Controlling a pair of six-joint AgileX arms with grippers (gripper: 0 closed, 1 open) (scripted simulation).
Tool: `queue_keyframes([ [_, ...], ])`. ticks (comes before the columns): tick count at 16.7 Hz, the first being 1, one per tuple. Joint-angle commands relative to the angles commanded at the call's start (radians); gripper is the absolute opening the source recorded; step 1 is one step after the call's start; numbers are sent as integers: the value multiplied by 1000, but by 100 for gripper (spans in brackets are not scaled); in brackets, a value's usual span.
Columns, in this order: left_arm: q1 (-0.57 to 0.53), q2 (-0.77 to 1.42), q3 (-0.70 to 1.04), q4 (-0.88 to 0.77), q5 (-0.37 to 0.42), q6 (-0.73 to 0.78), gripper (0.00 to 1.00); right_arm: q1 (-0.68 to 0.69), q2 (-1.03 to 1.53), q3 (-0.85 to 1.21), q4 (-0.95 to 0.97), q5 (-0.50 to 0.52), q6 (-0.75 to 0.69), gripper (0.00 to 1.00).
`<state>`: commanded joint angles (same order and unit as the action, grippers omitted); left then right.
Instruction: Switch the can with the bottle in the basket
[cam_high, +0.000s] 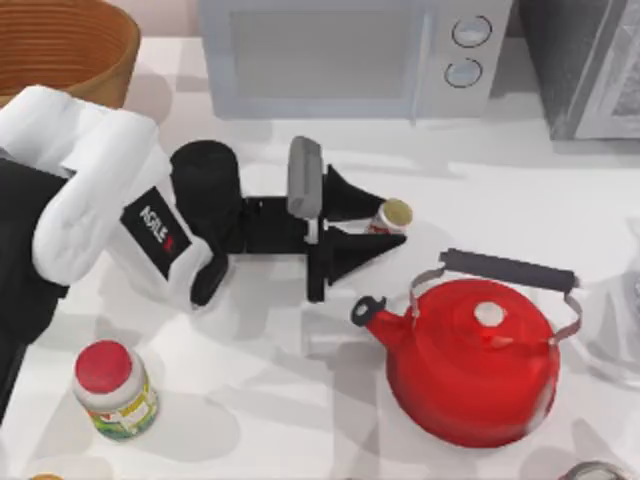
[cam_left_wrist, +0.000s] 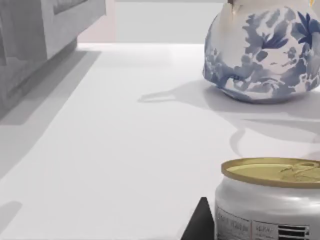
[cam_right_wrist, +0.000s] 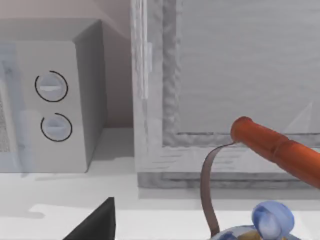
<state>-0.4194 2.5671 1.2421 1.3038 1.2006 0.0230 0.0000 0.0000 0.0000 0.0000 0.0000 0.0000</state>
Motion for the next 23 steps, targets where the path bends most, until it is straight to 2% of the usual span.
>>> queue_keyframes([
  [13, 0, 0, 0, 0, 0, 0, 98, 0, 0, 0, 0, 0, 0, 100],
  [23, 3, 0, 0, 0, 0, 0, 100, 0, 0, 0, 0, 0, 0, 100],
])
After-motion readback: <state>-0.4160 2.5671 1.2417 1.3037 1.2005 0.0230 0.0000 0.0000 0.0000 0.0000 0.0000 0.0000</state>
